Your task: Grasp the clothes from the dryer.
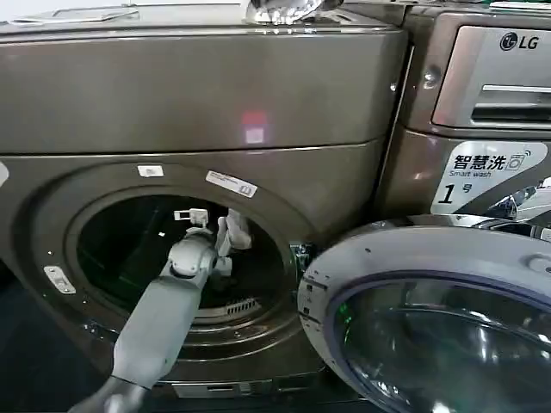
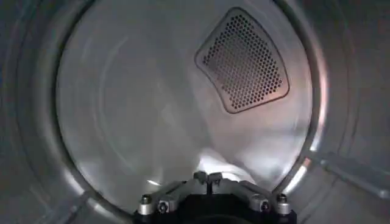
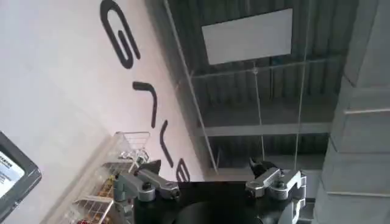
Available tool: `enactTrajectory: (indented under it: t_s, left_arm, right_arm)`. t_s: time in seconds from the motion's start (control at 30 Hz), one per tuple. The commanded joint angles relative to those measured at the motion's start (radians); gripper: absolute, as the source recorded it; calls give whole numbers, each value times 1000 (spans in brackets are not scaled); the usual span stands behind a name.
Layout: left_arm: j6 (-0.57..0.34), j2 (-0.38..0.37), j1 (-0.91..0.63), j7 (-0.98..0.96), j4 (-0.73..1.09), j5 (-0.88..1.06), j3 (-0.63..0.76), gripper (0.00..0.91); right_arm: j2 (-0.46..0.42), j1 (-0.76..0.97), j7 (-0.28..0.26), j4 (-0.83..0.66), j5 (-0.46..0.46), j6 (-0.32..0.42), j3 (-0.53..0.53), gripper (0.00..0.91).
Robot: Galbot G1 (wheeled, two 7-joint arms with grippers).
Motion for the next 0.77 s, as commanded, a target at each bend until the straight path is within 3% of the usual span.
enactTrajectory:
  t_s: [0.03,0.77]
  left_arm:
    - [-1,3,0,0,1,1,1,0]
    - [2,10,6,1,-8,2,3,0]
  right_arm:
    - [0,1,-2,-1,0,2,0,907]
    - [3,0,1,3,-3,-2,2,907]
